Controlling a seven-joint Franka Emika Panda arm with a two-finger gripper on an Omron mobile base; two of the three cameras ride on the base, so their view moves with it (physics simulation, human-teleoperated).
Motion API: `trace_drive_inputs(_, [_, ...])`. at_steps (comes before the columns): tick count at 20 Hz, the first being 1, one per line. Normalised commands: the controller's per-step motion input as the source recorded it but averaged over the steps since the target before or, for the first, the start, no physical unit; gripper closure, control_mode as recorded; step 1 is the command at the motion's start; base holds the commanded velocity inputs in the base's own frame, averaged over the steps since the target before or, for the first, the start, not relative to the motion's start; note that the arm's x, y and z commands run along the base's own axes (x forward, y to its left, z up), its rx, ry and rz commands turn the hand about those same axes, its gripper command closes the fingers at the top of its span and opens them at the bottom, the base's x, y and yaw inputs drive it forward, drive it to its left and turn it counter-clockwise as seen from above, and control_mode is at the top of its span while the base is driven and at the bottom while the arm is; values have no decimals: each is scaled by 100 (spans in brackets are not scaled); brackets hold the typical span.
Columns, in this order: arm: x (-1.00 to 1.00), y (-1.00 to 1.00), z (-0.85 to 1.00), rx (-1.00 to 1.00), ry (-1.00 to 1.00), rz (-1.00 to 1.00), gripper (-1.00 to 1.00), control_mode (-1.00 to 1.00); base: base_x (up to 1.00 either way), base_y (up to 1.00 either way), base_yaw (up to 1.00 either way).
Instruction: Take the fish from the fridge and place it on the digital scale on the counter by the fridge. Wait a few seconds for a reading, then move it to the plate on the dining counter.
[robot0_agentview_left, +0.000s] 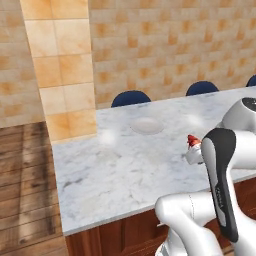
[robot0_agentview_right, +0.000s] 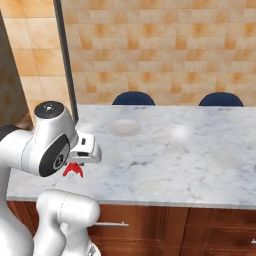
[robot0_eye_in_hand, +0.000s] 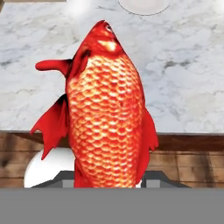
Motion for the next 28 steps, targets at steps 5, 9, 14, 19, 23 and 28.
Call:
trace_drive_inputs(5, [100,0,-25,0,39,0,100,-100,0,0,0])
trace_drive_inputs(9, [100,0,-26,0,30,0,100,-100,0,0,0])
trace_drive_inputs(14, [100,0,-48,0,6,0,100,-100,0,0,0])
trace_drive_inputs(19, [100,8,-64,0,-2,0,100,-100,0,0,0])
trace_drive_inputs(23, [100,5,-72,0,0,0,100,-100,0,0,0])
trace_drive_inputs(28, [100,0,-15,0,-3,0,100,-100,0,0,0])
